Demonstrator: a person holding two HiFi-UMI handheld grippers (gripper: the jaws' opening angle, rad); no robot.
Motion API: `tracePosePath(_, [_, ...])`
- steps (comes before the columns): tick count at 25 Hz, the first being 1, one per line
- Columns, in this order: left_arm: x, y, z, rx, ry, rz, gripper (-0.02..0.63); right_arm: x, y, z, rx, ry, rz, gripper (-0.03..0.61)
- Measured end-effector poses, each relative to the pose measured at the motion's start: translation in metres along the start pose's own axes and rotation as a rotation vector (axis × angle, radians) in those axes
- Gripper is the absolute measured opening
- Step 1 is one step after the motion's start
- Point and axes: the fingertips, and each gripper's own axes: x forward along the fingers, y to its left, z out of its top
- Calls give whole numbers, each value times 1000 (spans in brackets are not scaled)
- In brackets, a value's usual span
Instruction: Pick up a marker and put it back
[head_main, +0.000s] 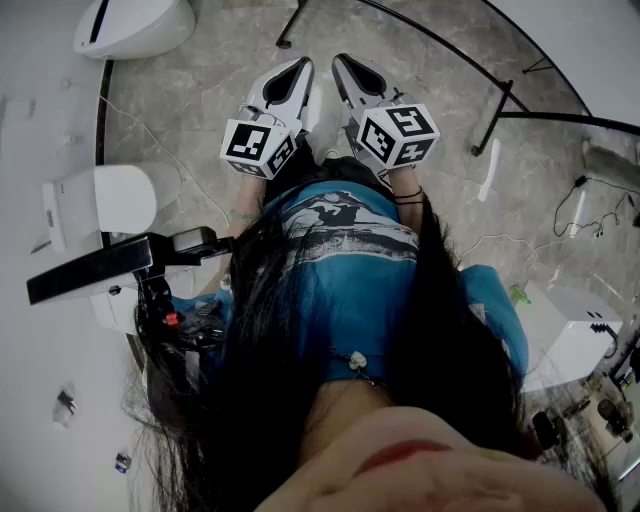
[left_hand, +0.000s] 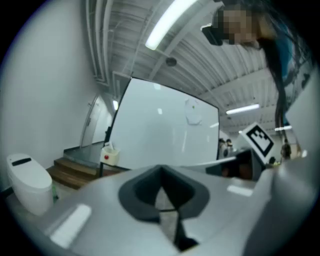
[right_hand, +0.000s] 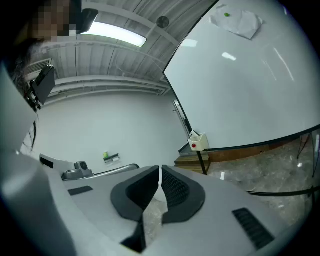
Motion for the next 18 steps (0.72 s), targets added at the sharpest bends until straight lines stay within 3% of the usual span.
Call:
tracePosePath(14, [60,69,4,-15,21,-22,0,73,-40,20,13,20,-28,21])
tracePosePath(18, [87,130,13,-24,23,-43,0,139,-47,32,19,31,-42,21])
